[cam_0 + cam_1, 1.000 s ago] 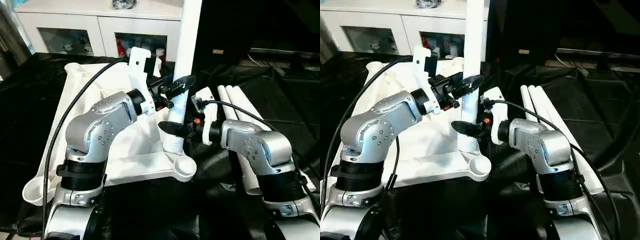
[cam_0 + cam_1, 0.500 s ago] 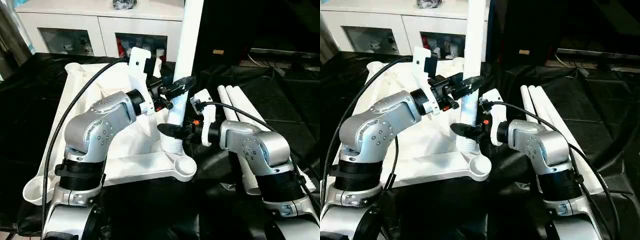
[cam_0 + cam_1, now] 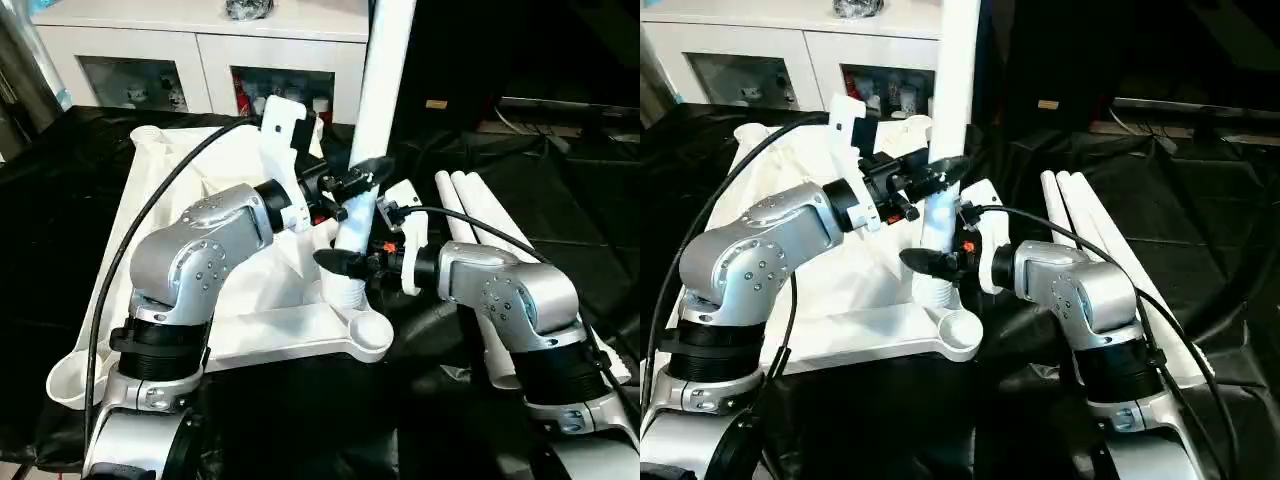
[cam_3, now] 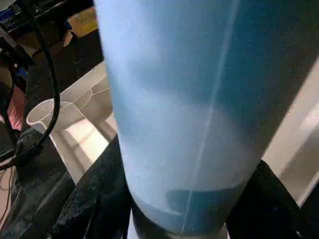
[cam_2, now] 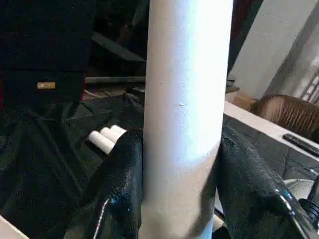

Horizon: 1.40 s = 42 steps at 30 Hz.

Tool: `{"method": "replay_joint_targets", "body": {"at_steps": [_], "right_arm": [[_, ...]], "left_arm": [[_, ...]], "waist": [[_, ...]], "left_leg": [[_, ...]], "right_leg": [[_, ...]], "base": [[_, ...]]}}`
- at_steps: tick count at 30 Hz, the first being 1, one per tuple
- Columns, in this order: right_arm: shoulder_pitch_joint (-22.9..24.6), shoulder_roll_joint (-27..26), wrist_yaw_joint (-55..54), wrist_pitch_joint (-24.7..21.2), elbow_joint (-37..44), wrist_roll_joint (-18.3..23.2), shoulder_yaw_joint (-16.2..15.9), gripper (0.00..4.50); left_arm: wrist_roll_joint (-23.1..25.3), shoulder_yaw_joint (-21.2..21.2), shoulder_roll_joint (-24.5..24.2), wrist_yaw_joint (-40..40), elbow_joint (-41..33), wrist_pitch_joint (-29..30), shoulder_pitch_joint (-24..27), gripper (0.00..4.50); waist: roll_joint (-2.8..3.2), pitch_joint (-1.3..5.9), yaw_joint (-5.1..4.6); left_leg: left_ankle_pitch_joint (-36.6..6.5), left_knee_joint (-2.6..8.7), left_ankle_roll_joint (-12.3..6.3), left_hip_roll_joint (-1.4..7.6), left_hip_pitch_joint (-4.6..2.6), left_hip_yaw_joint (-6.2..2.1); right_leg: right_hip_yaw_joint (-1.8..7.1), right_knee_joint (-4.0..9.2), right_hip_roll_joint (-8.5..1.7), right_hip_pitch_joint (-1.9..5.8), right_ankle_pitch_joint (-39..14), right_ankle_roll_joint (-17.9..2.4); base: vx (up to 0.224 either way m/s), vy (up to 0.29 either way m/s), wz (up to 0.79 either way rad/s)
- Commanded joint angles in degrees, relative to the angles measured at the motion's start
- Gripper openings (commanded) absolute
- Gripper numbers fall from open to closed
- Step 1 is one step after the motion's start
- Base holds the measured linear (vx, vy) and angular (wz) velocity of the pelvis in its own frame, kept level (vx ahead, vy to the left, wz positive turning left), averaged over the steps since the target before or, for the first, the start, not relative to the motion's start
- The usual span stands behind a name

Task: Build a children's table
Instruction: Insert table leg to table base

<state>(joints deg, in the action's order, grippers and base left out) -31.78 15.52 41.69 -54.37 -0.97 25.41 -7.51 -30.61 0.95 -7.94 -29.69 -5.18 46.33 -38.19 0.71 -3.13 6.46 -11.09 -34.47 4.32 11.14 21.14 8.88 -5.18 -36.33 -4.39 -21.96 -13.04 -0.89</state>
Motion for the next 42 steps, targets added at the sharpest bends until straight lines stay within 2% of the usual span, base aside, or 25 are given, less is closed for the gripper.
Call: {"method": "replay_joint_targets", "body": {"at_steps": [1, 2, 3, 4, 5, 7, 8, 11, 14, 19, 20, 21, 23, 24, 25, 26, 27, 28, 30, 32, 33, 34, 39, 40, 42], "right_arm": [[-0.23, 0.72, 0.18, -0.90, 0.16, 0.71, -0.59, 1.93], [-0.16, 0.70, 0.09, -0.82, 0.11, 0.61, -0.61, 1.93], [-0.15, 0.57, -0.17, -0.68, -0.06, 0.48, -0.44, 1.92], [-0.15, 0.57, -0.17, -0.68, -0.06, 0.48, -0.44, 1.92], [-0.19, 0.50, -0.30, -0.63, -0.16, 0.44, -0.32, 1.91], [-0.06, 0.09, -0.88, 0.15, -0.27, 0.24, 0.09, 1.91], [0.14, -0.09, -1.20, 0.61, -0.18, 0.13, 0.31, 1.91], [0.40, -0.53, -1.90, 1.38, -0.03, 0.04, 1.41, 1.91], [0.65, -0.23, -2.00, 2.00, 0.25, 0.13, 2.22, 1.91], [1.14, 0.54, -2.24, 3.17, 0.58, -0.13, 3.15, 1.91], [1.52, 0.97, -2.45, 3.68, 0.98, -0.18, 3.69, 1.91], [2.03, 1.66, -2.62, 3.99, 1.52, -0.41, 3.96, 1.91], [2.46, 2.24, -2.76, 4.20, 1.96, -0.63, 4.12, 1.91], [3.03, 2.94, -2.60, 4.22, 2.75, -0.70, 4.28, 1.91], [3.37, 3.37, -2.45, 4.17, 3.25, -0.71, 4.36, 1.91], [3.62, 3.74, -2.28, 4.00, 3.75, -0.63, 4.46, 1.91], [3.89, 4.11, -2.13, 3.85, 4.25, -0.49, 4.54, 1.91], [4.09, 4.42, -1.98, 3.72, 4.63, -0.36, 4.60, 1.91], [4.98, 5.60, -1.49, 3.24, 6.31, 0.01, 4.63, 1.91], [5.62, 6.14, -1.38, 2.86, 7.52, 0.21, 4.47, 1.91], [5.92, 6.36, -1.48, 2.72, 8.08, 0.40, 4.37, 1.91], [6.19, 6.47, -1.63, 2.52, 8.62, 0.61, 4.33, 1.91], [7.28, 6.41, -2.30, 2.02, 9.96, 0.90, 3.98, 1.91], [7.80, 6.36, -2.49, 1.67, 10.68, 0.91, 3.77, 1.91], [8.22, 6.34, -2.62, 1.56, 11.06, 0.81, 3.51, 1.91]], "left_arm": [[-0.07, 0.29, -0.35, -1.27, -0.15, -1.24, -1.69, 1.83], [0.50, 0.72, -0.56, -1.36, -0.23, -1.68, -1.67, 1.82], [1.42, 1.28, -0.73, -1.27, 0.03, -2.34, -1.67, 1.82], [1.42, 1.28, -0.73, -1.27, 0.03, -2.34, -1.67, 1.82], [1.73, 1.44, -0.73, -1.17, 0.27, -2.57, -1.71, 2.38], [0.87, -0.06, 0.34, -0.37, 0.89, -3.14, -1.75, 2.52], [1.60, -0.30, 0.39, -0.45, 1.12, -5.47, -1.79, 2.52], [2.60, -2.34, 1.04, 0.40, 2.31, -11.34, -2.36, 2.92], [0.29, -5.96, 1.42, 0.30, 2.95, -12.98, -3.23, 2.95], [-0.82, -7.26, -1.19, -3.34, 2.99, -14.11, -2.44, 2.95], [-1.40, -5.81, -3.75, -8.04, 2.30, -13.72, -0.71, 2.95], [0.24, -2.47, -7.29, -12.87, 1.55, -14.19, 1.60, 2.95], [1.94, 0.48, -10.24, -16.62, 0.96, -14.78, 3.49, 2.95], [3.29, 4.00, -13.66, -20.63, 0.13, -14.43, 5.65, 2.95], [4.03, 6.15, -15.72, -22.96, -0.39, -14.08, 6.93, 2.95], [4.69, 7.87, -17.18, -24.75, -0.76, -14.28, 7.98, 2.95], [5.27, 9.53, -18.50, -26.35, -1.01, -14.46, 8.95, 2.95], [5.62, 10.80, -19.36, -27.17, -1.15, -14.12, 9.55, 2.95], [7.98, 15.83, -21.83, -29.53, -1.22, -14.15, 11.73, 2.95], [10.31, 18.82, -22.67, -29.86, -0.26, -14.98, 12.71, 2.95], [11.12, 19.88, -22.92, -29.98, 0.24, -15.00, 13.07, 2.95], [12.02, 20.91, -23.06, -30.06, 0.70, -15.33, 13.42, 2.95], [15.38, 24.09, -23.86, -29.35, 2.53, -13.78, 14.10, 2.95], [16.04, 25.06, -24.35, -29.23, 2.72, -12.92, 14.34, 2.95], [16.63, 25.76, -24.76, -28.72, 2.70, -11.86, 14.39, 2.66]], "waist": [[-0.32, 4.42, 0.13], [-0.34, 4.43, 0.14], [-0.10, 4.48, 0.20], [-0.28, 4.47, 0.13], [-0.25, 4.44, 0.18], [0.16, 4.43, 0.13], [-0.01, 4.39, 0.05], [-0.02, 4.50, 0.11], [-0.07, 4.49, 0.10], [0.26, 4.46, 0.15], [0.37, 4.48, 0.14], [0.34, 4.44, 0.08], [0.40, 4.42, 0.07], [0.32, 4.36, -0.14], [0.56, 4.41, -0.01], [0.41, 4.36, -0.18], [0.60, 4.35, -0.18], [0.66, 4.28, -0.07], [0.72, 4.07, -0.11], [0.73, 3.93, -0.09], [0.75, 3.85, -0.25], [0.93, 3.86, -0.24], [0.83, 3.78, -0.40], [1.07, 3.74, -0.42], [0.95, 3.80, -0.53]], "left_leg": [[1.47, 3.12, -0.97, 1.50, -0.16, -0.12], [1.56, 3.11, -0.99, 1.49, -0.14, -0.13], [1.75, 3.08, -0.97, 1.51, -0.17, -0.18], [1.64, 3.07, -0.97, 1.46, -0.14, -0.11], [1.63, 3.11, -0.97, 1.48, -0.11, -0.14], [1.15, 3.06, -0.73, 1.49, -0.17, -0.12], [0.90, 3.09, -0.69, 1.48, -0.16, -0.11], [0.61, 3.10, -0.43, 1.51, -0.13, -0.23], [0.43, 3.09, -0.32, 1.52, -0.11, -0.21], [-0.40, 3.15, -0.02, 1.50, -0.27, -0.22], [-0.43, 3.17, 0.15, 1.50, -0.33, -0.23], [-0.35, 3.24, 0.25, 1.49, -0.28, -0.22], [-0.41, 3.33, 0.30, 1.57, -0.33, -0.29], [-0.50, 3.40, 0.30, 1.56, -0.49, -0.18], [-0.62, 3.43, 0.45, 1.58, -0.57, -0.25], [-0.83, 3.50, 0.57, 1.57, -0.53, -0.14], [-1.11, 3.51, 0.95, 1.63, -0.59, -0.13], [-2.07, 3.61, 1.23, 1.71, -0.78, -0.11], [-4.36, 3.82, 1.60, 1.75, -0.74, -0.13], [-5.26, 3.91, 1.86, 1.75, -0.77, -0.10], [-6.04, 3.98, 2.17, 1.68, -0.56, -0.14], [-6.31, 3.99, 2.34, 1.69, -0.64, -0.15], [-7.85, 4.02, 2.58, 1.57, -0.68, -0.15], [-7.84, 4.03, 2.60, 1.54, -0.59, -0.21], [-7.67, 4.02, 2.52, 1.59, -0.59, -0.24]], "right_leg": [[3.36, 3.02, -3.65, 3.91, 8.05, -12.72], [3.36, 3.01, -3.65, 3.92, 8.07, -12.68], [3.35, 2.96, -3.66, 3.88, 8.29, -12.70], [3.38, 3.01, -3.65, 3.92, 8.36, -12.67], [3.37, 3.01, -3.65, 3.93, 8.28, -12.66], [3.36, 3.06, -3.67, 3.82, 8.08, -12.75], [3.36, 3.16, -3.63, 3.85, 7.95, -12.74], [3.37, 3.12, -3.69, 4.03, 8.58, -12.76], [3.35, 3.06, -3.74, 4.07, 8.74, -12.97], [3.34, 3.12, -3.68, 3.85, 7.13, -12.32], [3.32, 3.09, -3.66, 3.81, 6.92, -12.24], [3.32, 3.03, -3.58, 3.76, 6.76, -12.10], [3.30, 2.98, -3.51, 3.69, 6.24, -11.40], [3.33, 3.12, -3.39, 3.49, 5.63, -10.89], [3.32, 3.08, -3.47, 3.44, 4.89, -10.55], [3.34, 3.06, -3.37, 3.41, 4.57, -10.49], [3.37, 3.05, -3.50, 3.38, 4.29, -10.65], [3.37, 3.20, -3.51, 3.20, 3.66, -11.05], [3.44, 3.31, -3.58, 3.30, 1.72, -11.00], [3.48, 3.54, -3.60, 3.27, 0.23, -10.59], [3.52, 3.72, -3.66, 3.41, -1.35, -10.23], [3.50, 3.73, -3.67, 3.36, -1.93, -10.07], [3.54, 4.15, -3.59, 3.22, -5.39, -9.62], [3.51, 4.15, -3.60, 3.21, -5.86, -9.50], [3.49, 4.14, -3.55, 3.19, -5.71, -9.45]], "base": [[0.000, 0.000, 0.00], [0.000, 0.000, 0.00], [0.000, 0.000, 0.00], [0.000, 0.000, 0.00], [0.000, 0.000, 0.00], [0.000, 0.000, 0.00], [0.000, 0.000, 0.00], [0.000, 0.000, 0.00], [0.000, 0.000, 0.00], [0.000, 0.000, 0.00], [0.000, 0.000, 0.00], [0.000, 0.000, 0.00], [0.000, 0.000, 0.00], [0.000, 0.000, 0.00], [0.000, 0.000, 0.00], [0.000, 0.000, 0.00], [0.000, 0.000, 0.00], [0.000, 0.000, 0.00], [0.000, 0.000, 0.00], [0.000, 0.000, 0.00], [0.000, 0.000, 0.00], [0.000, 0.000, 0.00], [0.000, 0.000, 0.00], [0.000, 0.000, 0.00], [0.000, 0.000, 0.00]]}}
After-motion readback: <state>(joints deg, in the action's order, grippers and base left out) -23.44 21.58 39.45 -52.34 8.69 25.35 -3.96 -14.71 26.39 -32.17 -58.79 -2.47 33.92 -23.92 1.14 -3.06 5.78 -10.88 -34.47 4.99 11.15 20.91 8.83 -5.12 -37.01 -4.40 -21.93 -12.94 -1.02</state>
